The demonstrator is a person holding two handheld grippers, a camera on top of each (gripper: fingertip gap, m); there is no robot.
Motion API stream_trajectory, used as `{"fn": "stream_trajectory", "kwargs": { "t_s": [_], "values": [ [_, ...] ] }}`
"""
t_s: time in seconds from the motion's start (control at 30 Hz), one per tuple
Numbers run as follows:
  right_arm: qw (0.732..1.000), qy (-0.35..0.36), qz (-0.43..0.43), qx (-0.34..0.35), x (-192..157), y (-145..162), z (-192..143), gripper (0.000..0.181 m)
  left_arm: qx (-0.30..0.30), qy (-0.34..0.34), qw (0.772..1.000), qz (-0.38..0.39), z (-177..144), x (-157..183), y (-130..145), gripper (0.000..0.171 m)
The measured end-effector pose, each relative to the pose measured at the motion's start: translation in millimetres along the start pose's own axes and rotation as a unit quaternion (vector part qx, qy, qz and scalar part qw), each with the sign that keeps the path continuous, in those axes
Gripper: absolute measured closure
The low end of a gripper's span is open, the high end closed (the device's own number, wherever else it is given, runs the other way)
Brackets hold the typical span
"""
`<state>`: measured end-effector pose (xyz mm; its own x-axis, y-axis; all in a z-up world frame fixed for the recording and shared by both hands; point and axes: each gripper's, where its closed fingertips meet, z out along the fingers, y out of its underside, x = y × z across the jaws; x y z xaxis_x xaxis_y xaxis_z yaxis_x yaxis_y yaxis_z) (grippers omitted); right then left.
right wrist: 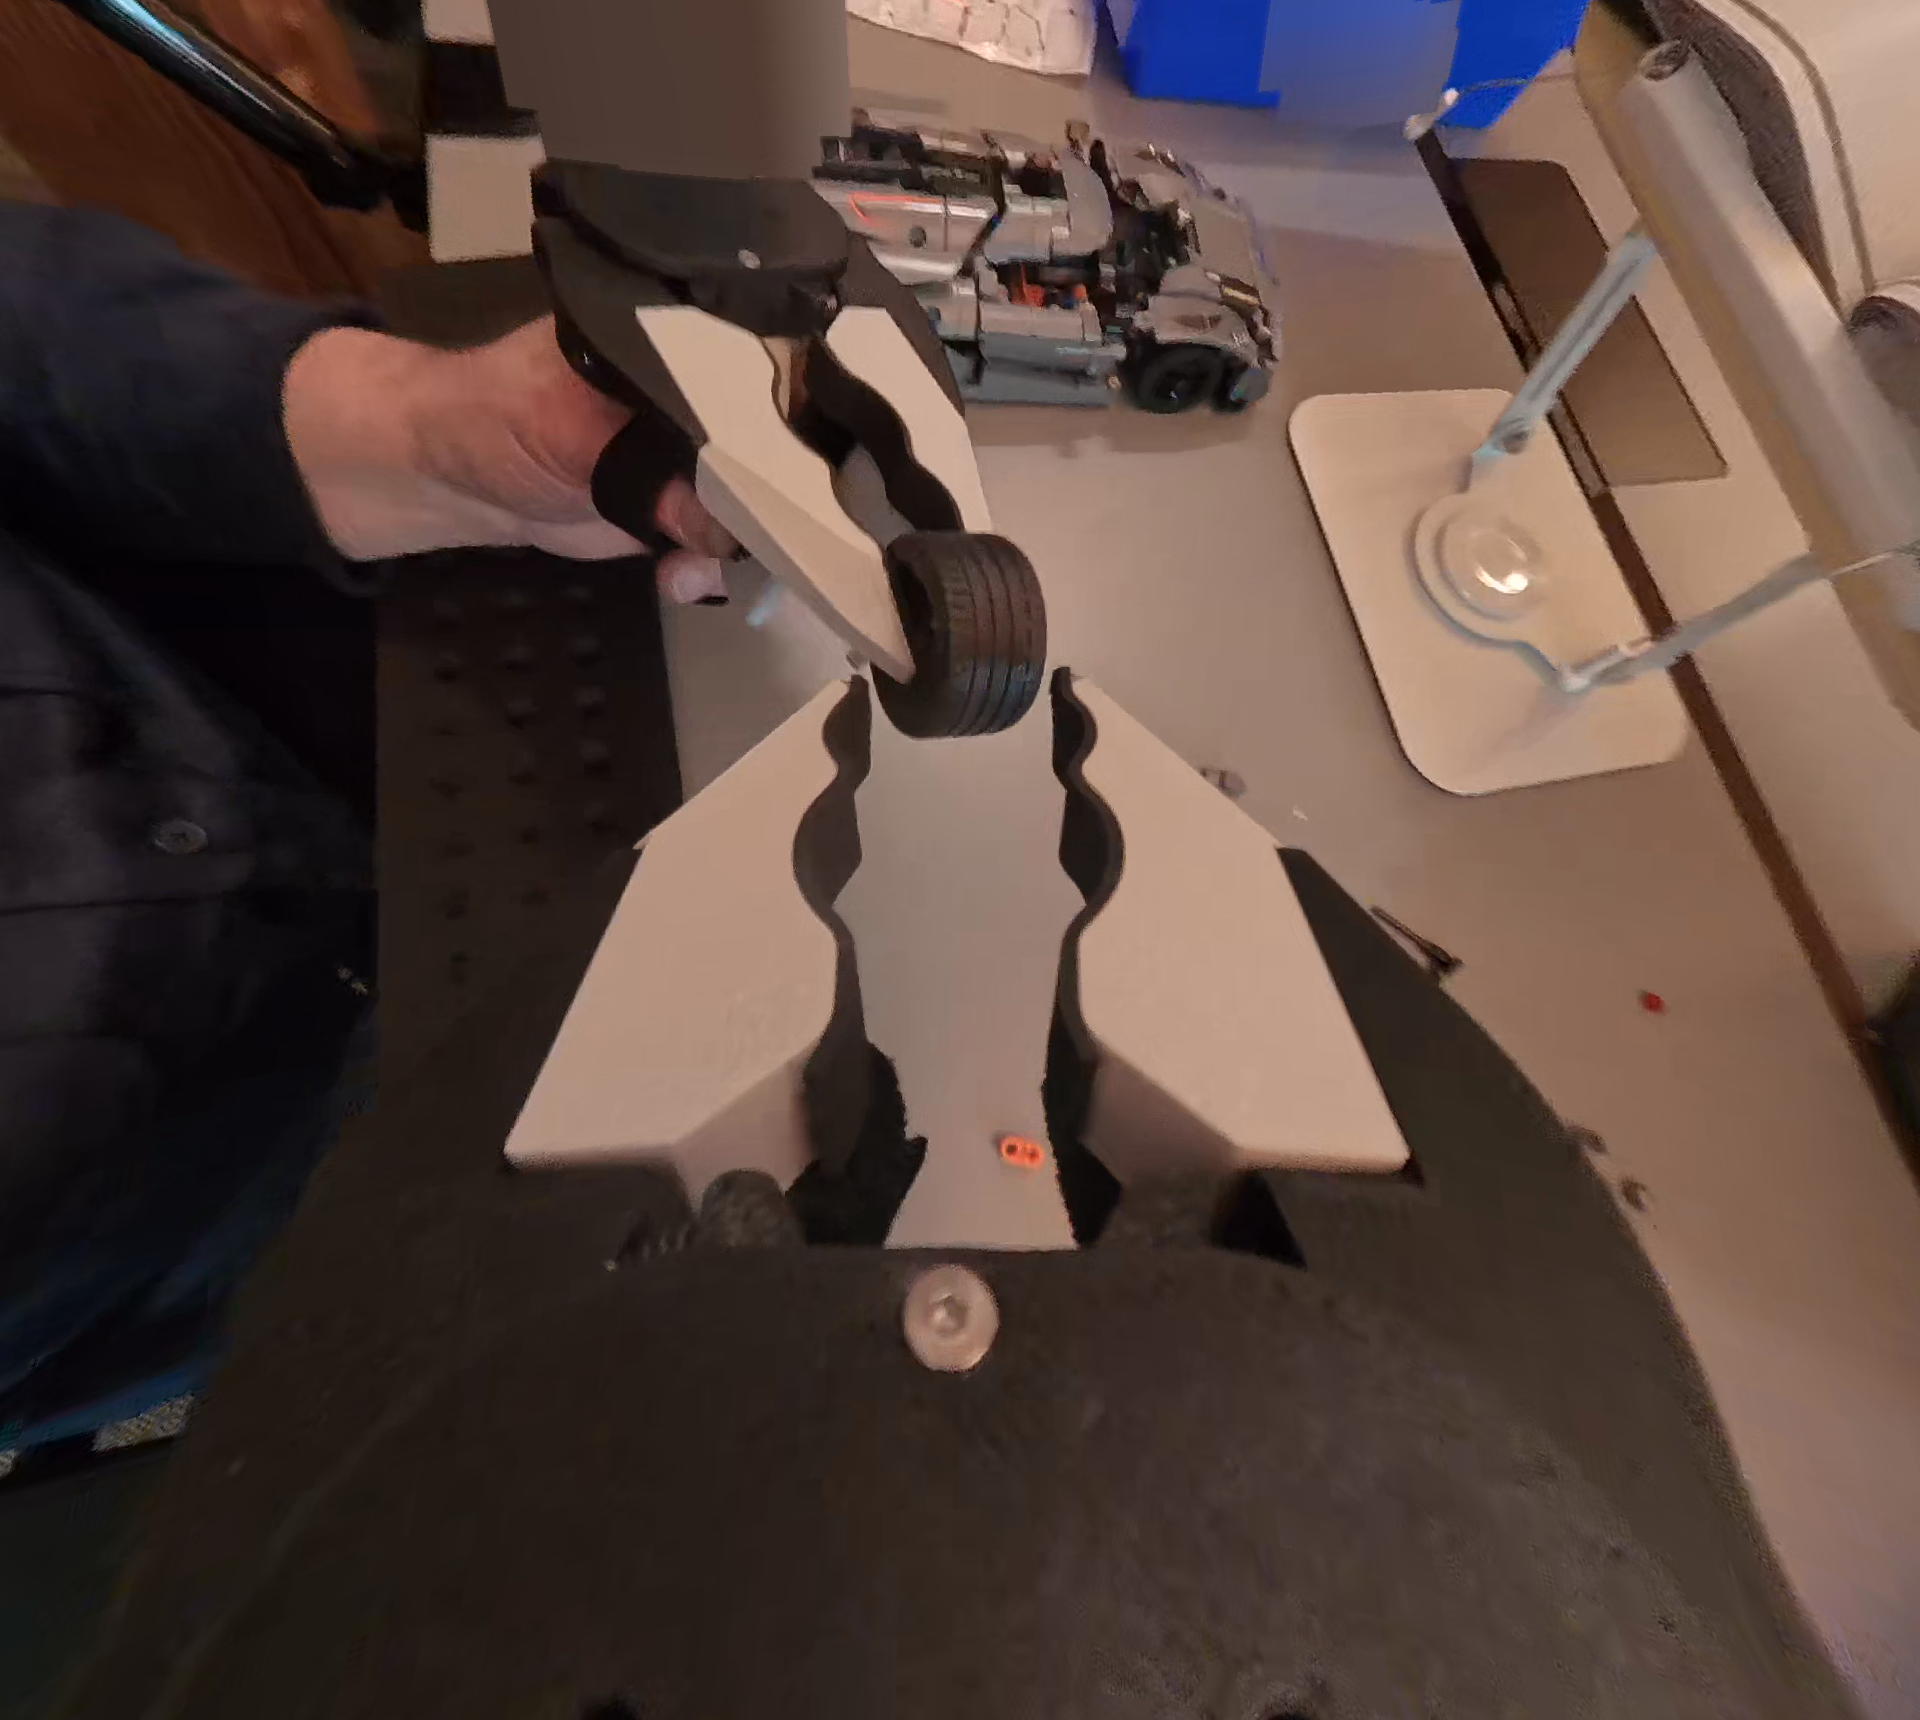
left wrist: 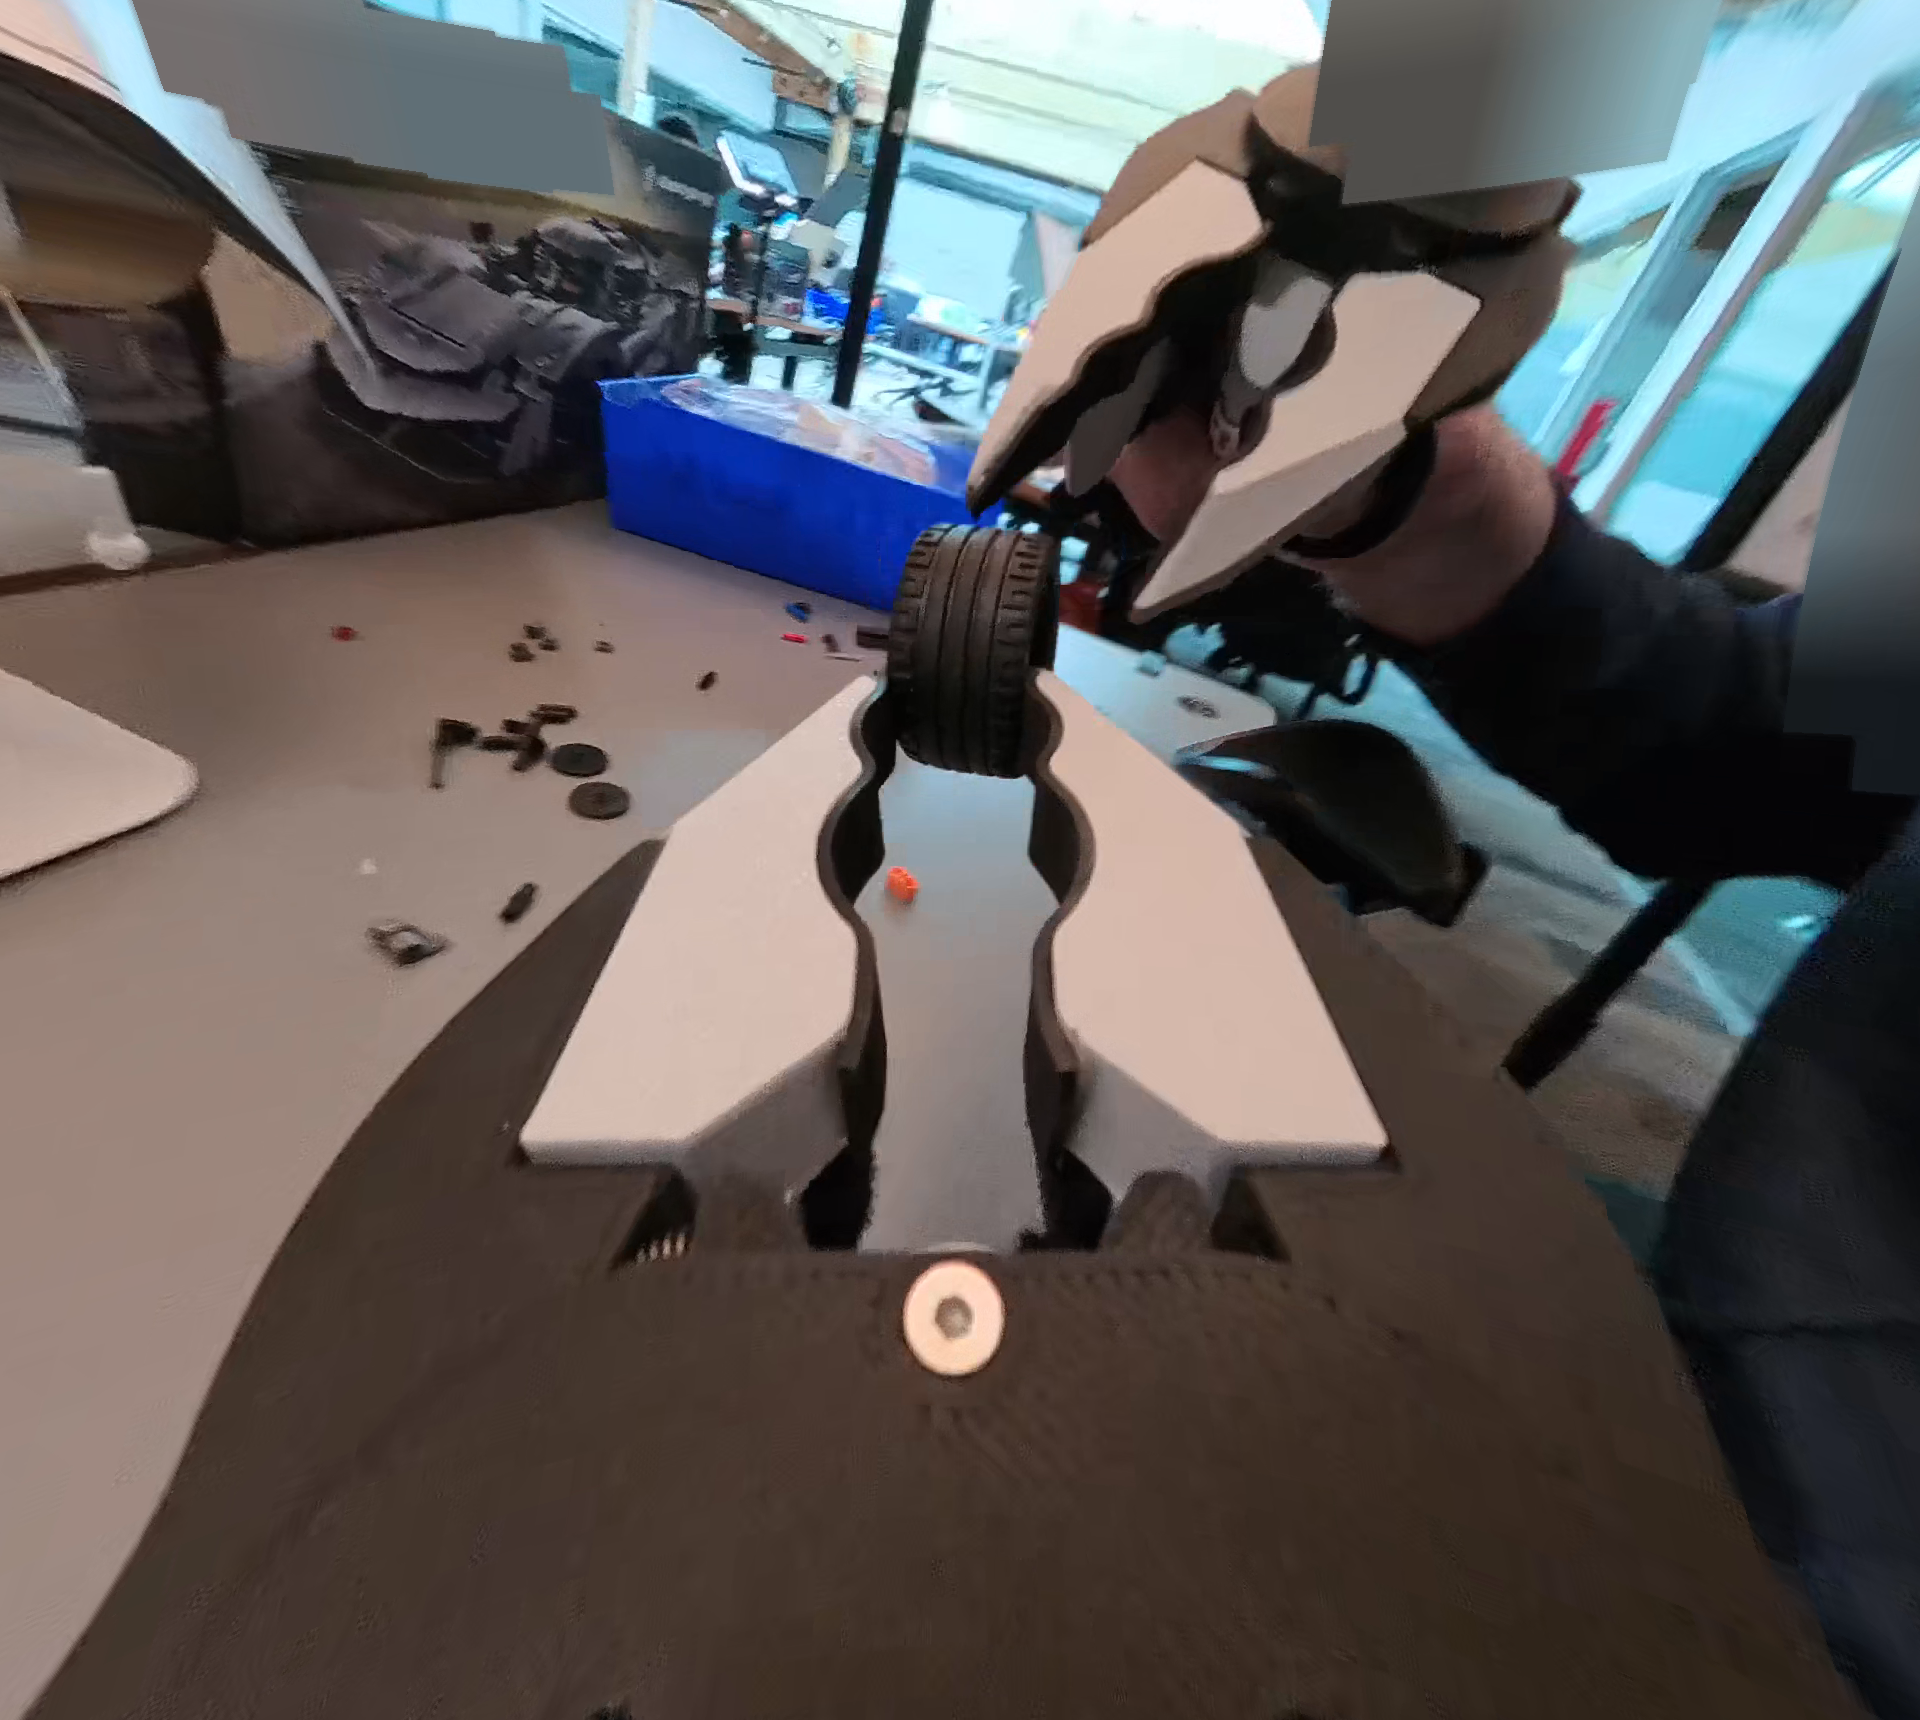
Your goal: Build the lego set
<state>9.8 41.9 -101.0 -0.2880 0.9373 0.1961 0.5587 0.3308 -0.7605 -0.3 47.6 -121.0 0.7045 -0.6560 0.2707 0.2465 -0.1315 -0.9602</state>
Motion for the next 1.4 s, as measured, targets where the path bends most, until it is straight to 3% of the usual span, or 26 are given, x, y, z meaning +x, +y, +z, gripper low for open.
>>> {"fn": "stream_trajectory", "kwargs": {
  "t_s": [0.17, 0.27, 0.5, 0.6, 0.67, 0.8, 0.9, 1.0, 1.1, 1.17, 1.27, 1.33, 1.4],
  "values": [
    [0.994, 0.091, -0.030, -0.053, -10, -1, 3, 0.136, 0.021, 0.044, 0.997, -0.061, -2, 6, -6, 0.152],
    [0.986, 0.145, -0.043, -0.069, -15, -5, 10, 0.122, 0.018, 0.045, 0.997, -0.058, -5, 8, -7, 0.151],
    [0.942, 0.287, -0.153, -0.084, -16, -13, 27, 0.134, -0.024, 0.013, 0.998, -0.053, -17, 19, -5, 0.151],
    [0.923, 0.323, -0.188, -0.096, -18, -17, 33, 0.134, -0.039, 0.004, 0.998, -0.058, -26, 26, -5, 0.151],
    [0.924, 0.324, -0.190, -0.069, -22, -25, 34, 0.136, -0.028, 0.008, 0.997, -0.068, -34, 30, -10, 0.150],
    [0.959, 0.262, -0.080, 0.069, -30, -51, 32, 0.136, 0.013, 0.028, 0.998, -0.047, -52, 43, -31, 0.140],
    [0.967, 0.124, 0.063, 0.215, -39, -73, 27, 0.136, 0.063, 0.036, 0.997, -0.016, -71, 52, -51, 0.134],
    [0.917, -0.029, 0.190, 0.350, -40, -88, 9, 0.136, 0.099, 0.028, 0.994, 0.027, -91, 57, -65, 0.133],
    [0.847, -0.191, 0.259, 0.423, -46, -92, -2, 0.136, 0.102, -0.008, 0.991, 0.081, -103, 57, -71, 0.133],
    [0.819, -0.239, 0.274, 0.444, -49, -92, 0, 0.136, 0.079, -0.034, 0.989, 0.123, -103, 57, -68, 0.135],
    [0.823, -0.231, 0.283, 0.434, -47, -87, 14, 0.137, 0.048, -0.068, 0.984, 0.155, -108, 54, -66, 0.134],
    [0.839, -0.218, 0.273, 0.417, -47, -86, 24, 0.136, 0.023, -0.112, 0.979, 0.169, -124, 41, -67, 0.127],
    [0.874, -0.176, 0.258, 0.373, -44, -78, 44, 0.136, -0.028, -0.185, 0.963, 0.193, -147, 18, -63, 0.122]
  ]
}}
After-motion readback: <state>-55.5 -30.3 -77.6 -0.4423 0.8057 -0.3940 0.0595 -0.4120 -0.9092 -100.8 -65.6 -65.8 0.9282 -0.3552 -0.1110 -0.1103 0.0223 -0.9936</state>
